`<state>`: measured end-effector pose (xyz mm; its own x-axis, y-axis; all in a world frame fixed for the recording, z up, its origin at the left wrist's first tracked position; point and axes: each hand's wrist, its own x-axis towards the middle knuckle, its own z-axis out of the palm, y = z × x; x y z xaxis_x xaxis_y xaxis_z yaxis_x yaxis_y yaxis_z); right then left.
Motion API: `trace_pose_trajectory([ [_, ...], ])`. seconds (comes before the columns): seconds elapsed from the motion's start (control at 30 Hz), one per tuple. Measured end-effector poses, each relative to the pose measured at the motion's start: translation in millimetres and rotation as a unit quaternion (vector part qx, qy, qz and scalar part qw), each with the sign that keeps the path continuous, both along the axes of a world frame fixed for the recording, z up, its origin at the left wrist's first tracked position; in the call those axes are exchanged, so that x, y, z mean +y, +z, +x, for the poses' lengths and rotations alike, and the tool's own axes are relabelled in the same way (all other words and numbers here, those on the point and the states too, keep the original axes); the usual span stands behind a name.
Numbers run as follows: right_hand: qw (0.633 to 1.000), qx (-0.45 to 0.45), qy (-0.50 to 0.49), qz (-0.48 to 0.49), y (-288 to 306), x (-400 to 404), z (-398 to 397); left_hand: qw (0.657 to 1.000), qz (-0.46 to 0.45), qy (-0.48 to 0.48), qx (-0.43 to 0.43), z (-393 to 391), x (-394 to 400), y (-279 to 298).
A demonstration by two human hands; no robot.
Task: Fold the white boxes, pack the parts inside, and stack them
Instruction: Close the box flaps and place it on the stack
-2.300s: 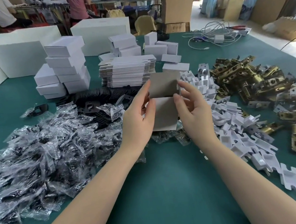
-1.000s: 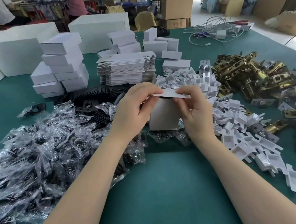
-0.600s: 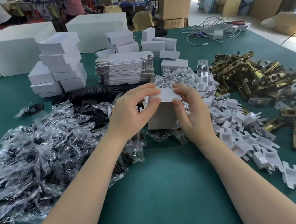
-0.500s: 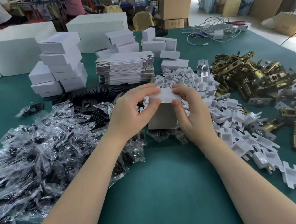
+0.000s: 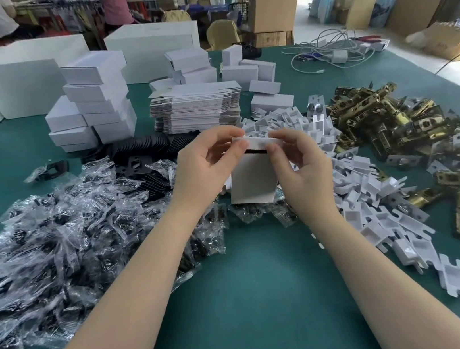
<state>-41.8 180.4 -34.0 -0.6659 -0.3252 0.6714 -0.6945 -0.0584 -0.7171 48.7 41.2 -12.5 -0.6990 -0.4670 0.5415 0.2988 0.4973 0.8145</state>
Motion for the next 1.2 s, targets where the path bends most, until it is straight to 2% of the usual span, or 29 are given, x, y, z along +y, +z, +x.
trace_pose_trajectory([
  [0.17,0.997,-0.037,0.034,-0.053,7,0,2,0.999,0.029,-0.011,-0.013,0,2,4],
  [0.7,0.999,-0.004,0.04,-0.024,1,9,-3,0.999,0.007,-0.049,-0.023,3,-3,3],
  [0.87,0.999,0.017,0.03,-0.006,-4,10,-7,0.998,-0.065,-0.02,0.007,5,-4,0],
  [1.03,0.997,0.057,0.004,0.043,-12,10,-9,0.995,-0.095,-0.016,0.004,6,-8,-2],
  [1.1,0.998,0.044,0.002,0.052,-15,8,-5,0.995,-0.102,-0.009,-0.007,4,-9,-2],
  [1.2,0.997,-0.027,0.038,0.065,-19,4,6,0.997,-0.065,-0.022,-0.039,1,-8,-4],
])
